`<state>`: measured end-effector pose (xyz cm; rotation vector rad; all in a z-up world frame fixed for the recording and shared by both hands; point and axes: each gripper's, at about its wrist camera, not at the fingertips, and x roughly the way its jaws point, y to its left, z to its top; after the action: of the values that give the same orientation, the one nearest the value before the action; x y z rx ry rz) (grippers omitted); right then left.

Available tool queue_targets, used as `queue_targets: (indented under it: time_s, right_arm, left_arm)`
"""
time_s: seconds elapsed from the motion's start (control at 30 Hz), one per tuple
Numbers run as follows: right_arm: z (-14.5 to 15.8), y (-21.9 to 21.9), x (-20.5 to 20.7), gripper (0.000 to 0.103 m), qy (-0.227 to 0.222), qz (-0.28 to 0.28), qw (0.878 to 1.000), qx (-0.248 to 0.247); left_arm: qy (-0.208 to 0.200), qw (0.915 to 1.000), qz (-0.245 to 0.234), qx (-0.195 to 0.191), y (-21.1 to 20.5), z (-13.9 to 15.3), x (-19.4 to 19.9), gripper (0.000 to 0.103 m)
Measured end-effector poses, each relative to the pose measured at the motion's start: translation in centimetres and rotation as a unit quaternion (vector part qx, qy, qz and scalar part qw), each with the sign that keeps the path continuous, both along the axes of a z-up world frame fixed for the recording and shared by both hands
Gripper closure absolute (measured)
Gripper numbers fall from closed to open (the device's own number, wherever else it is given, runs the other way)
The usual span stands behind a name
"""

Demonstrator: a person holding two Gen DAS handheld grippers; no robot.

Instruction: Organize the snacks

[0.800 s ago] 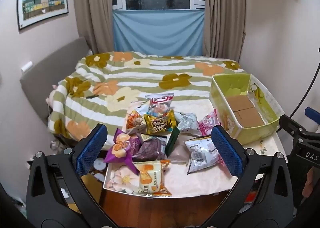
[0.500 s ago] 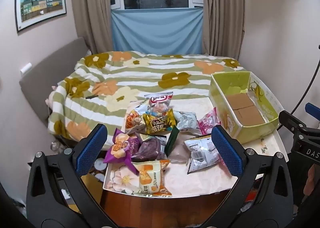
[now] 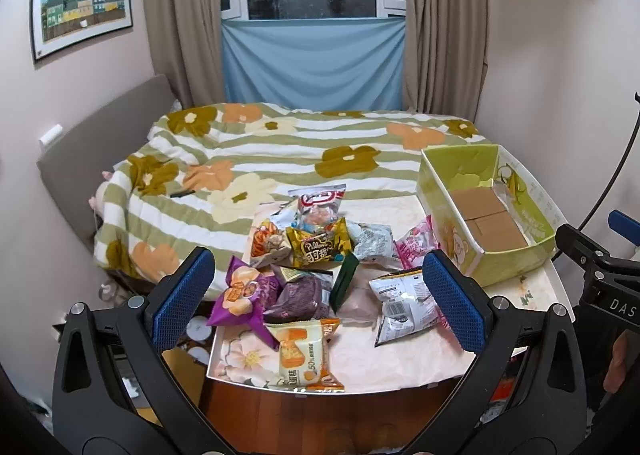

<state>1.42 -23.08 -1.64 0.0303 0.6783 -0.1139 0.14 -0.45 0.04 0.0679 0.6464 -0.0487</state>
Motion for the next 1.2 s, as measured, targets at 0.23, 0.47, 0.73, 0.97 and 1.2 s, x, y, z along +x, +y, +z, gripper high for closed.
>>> queue_targets:
  time_s: [0.23,0.47,0.73,0.97,1.2]
  right_arm:
    - [0.02,-0.11,0.12,0.000,-0.002,0.000,1.000,0.000]
    - [0.07,0.46,-0.52,0.000,-0.007,-0.004,1.000,0.001]
    - [0.13,0.42,-0.49,0.000,-0.008,-0.004,1.000,0.001]
    - [0.25,0.46,-0.53,0.000,-0.008,-0.004,1.000,0.001]
    - [0.29,0.40,-0.62,0.000,-0.008,-0.005,1.000,0.002]
  left_arm:
    - [0.000,1.0000,-0.002,-0.002,0.29,0.12,-0.22,0.001]
    - [0.002,1.0000,-0.004,-0.004,0.35,0.19,-0.25,0.001]
    - [0.001,1.0000,-0.005,-0.004,0.45,0.24,-0.31,0.001]
    - [0.002,1.0000,-0.006,-0.004,0.42,0.38,-0.25,0.001]
    - [0.001,1.0000,-0.006,-0.004,0.40,0.42,-0.28,0.001]
